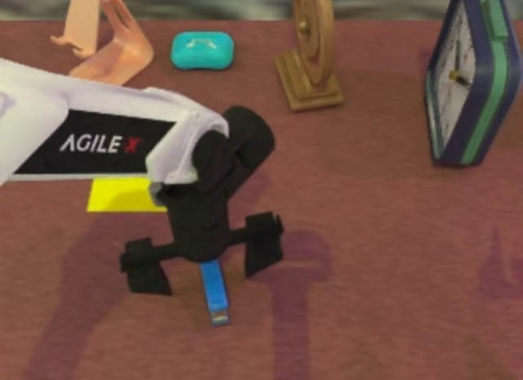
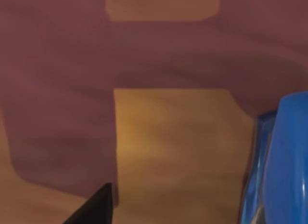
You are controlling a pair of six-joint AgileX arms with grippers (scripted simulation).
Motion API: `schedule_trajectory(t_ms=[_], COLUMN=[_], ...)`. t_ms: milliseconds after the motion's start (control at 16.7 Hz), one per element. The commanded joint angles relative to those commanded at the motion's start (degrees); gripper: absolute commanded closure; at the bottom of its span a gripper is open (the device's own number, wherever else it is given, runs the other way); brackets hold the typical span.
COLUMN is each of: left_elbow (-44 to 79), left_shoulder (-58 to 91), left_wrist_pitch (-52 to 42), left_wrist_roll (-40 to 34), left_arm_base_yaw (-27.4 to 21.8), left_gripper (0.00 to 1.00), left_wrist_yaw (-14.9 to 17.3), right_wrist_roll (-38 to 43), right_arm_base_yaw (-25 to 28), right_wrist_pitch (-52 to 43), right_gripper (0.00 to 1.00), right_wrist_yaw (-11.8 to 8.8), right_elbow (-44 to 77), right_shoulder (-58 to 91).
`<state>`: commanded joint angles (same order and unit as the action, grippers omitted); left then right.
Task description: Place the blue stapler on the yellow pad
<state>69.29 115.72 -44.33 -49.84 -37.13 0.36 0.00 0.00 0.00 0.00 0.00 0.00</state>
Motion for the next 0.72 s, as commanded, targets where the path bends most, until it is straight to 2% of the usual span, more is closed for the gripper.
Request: schedule_trajectory(t_ms=[600, 720], left_elbow=[0.0, 0.0], left_shoulder=[0.0, 0.0], left_wrist_pitch=[0.0, 0.0], left_wrist_roll=[0.0, 0.0], left_arm_base_yaw=[0.0, 0.0], left_gripper=[0.98, 1.0], left_wrist_yaw=[0.0, 0.0], right_wrist_roll=[0.0, 0.0], right_arm_base_yaw=[0.0, 0.0], right_wrist_pitch=[0.0, 0.0], right_gripper=[0.0, 0.0], right_wrist_yaw=[0.0, 0.0], right_elbow=[0.0, 0.0], right_shoulder=[0.0, 0.0])
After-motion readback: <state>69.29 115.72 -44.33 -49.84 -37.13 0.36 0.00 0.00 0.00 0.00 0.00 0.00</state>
